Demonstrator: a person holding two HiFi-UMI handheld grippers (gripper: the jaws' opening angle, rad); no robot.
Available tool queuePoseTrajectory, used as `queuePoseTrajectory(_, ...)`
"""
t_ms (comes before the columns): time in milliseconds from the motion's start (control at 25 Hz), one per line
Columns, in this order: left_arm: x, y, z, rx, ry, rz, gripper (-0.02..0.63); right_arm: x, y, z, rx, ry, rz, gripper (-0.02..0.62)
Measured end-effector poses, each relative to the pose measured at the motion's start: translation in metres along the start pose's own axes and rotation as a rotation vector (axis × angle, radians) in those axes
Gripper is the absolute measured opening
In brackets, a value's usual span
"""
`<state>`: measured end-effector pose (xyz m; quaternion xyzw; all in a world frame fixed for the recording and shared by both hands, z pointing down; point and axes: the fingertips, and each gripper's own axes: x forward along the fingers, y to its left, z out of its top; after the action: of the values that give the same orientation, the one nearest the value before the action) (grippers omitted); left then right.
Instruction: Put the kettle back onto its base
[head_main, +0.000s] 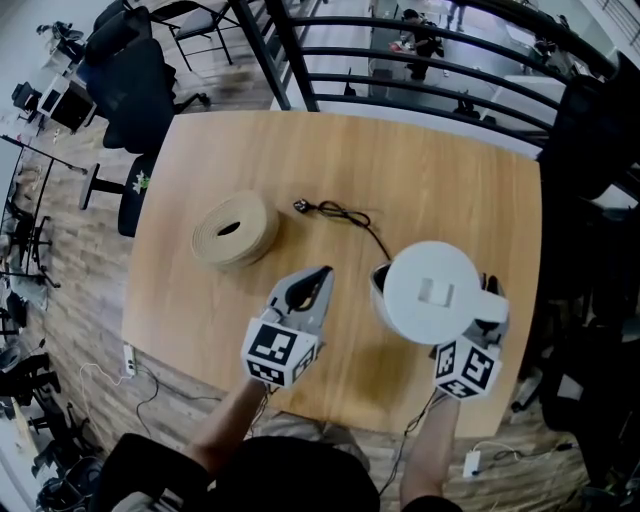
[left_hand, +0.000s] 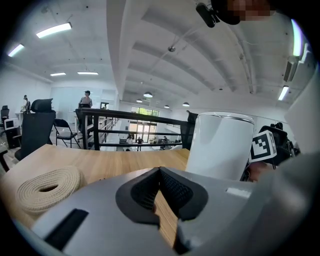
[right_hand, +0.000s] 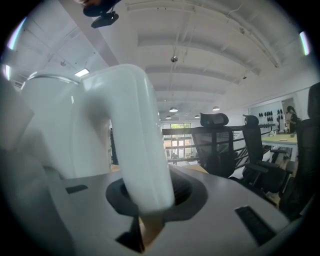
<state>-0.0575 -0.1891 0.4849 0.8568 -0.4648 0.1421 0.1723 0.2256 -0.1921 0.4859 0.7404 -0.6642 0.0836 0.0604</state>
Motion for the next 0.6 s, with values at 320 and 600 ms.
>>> queuePoseTrajectory(320, 0.007, 0.002, -0.008, 0.001, 0.018, -0.005, 0.002, 0.009, 0.0, -0.011, -0.012, 0.003, 0.003, 0.063)
queuePoseTrajectory(600, 0.011, 0.004, -0.015, 0.001, 0.03, -0.004, 0.002, 0.014, 0.003, -0.022, -0.013, 0.012, 0.01, 0.063)
